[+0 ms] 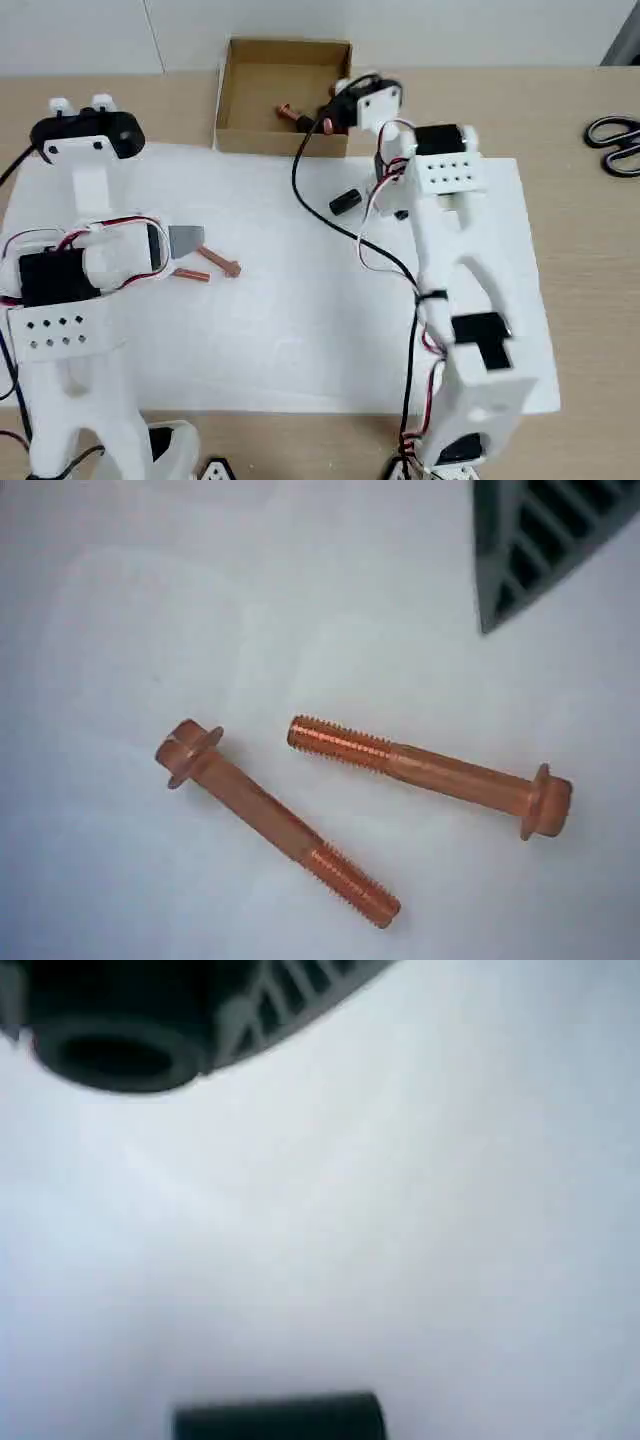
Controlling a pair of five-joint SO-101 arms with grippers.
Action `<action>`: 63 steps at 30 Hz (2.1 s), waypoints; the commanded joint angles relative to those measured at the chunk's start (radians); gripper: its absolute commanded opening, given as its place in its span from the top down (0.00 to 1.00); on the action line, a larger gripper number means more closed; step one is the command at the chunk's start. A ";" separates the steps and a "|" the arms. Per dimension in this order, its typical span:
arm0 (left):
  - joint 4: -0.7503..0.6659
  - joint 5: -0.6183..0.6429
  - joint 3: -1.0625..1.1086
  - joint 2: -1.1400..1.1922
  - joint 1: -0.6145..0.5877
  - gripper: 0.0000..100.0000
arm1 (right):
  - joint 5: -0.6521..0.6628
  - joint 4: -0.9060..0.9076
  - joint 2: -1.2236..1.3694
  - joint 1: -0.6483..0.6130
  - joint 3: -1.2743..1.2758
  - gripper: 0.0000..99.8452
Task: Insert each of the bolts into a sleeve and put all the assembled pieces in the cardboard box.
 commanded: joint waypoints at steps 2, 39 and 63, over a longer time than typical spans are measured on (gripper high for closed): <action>-0.002 0.015 -0.007 0.046 0.000 0.68 | -0.080 0.107 -0.125 -0.038 -0.044 1.00; 0.015 0.867 -0.205 0.810 -0.046 0.68 | -0.081 0.177 -0.119 -0.062 -0.043 0.99; -0.057 0.916 -0.205 0.901 -0.135 0.68 | -0.081 0.176 -0.119 -0.062 -0.043 0.99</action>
